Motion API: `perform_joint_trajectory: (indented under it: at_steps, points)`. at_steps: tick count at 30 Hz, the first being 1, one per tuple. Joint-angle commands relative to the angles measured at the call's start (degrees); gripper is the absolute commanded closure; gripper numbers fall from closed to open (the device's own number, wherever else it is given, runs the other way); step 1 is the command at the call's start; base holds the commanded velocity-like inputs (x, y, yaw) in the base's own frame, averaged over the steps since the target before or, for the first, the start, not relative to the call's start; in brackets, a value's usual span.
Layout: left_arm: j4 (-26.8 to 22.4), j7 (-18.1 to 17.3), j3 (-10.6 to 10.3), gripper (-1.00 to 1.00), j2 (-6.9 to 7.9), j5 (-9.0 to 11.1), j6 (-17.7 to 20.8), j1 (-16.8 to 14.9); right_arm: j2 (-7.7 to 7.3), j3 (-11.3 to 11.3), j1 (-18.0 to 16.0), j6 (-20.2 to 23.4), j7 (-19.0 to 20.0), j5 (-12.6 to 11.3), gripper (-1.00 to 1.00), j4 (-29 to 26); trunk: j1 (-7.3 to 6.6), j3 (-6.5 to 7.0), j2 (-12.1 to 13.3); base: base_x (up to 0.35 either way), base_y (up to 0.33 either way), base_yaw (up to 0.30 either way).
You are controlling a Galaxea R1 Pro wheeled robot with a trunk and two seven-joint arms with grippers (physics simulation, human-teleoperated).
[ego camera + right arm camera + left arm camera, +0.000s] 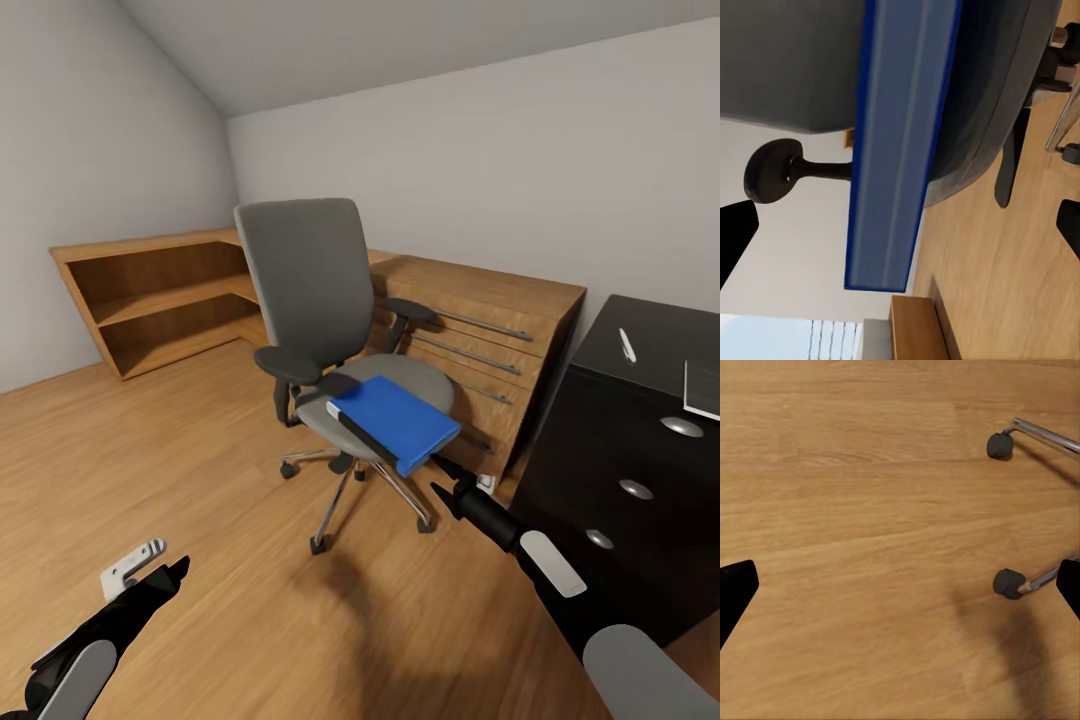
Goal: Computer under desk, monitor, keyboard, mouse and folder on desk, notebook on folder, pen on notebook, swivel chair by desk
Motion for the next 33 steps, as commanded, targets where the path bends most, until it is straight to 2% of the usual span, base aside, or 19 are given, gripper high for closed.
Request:
perform_joint_trajectory:
  at_steps: [1, 33]
  points:
    - [-0.08, 0.49, -0.1, -1.0, 0.05, 0.42, 0.04, -0.03, -0.06, 0.2, -0.04, 0.16, 0.04, -0.47, -1.0, 0.03, -0.01, -0.05, -0.02, 0.017, 0.0, 0.0]
    - [-0.08, 0.49, -0.02, -1.0, 0.05, 0.44, 0.03, -0.03, -0.04, 0.19, -0.01, 0.14, -0.16, -0.47, -1.0, 0.07, -0.01, -0.05, -0.02, 0.08, 0.014, 0.0]
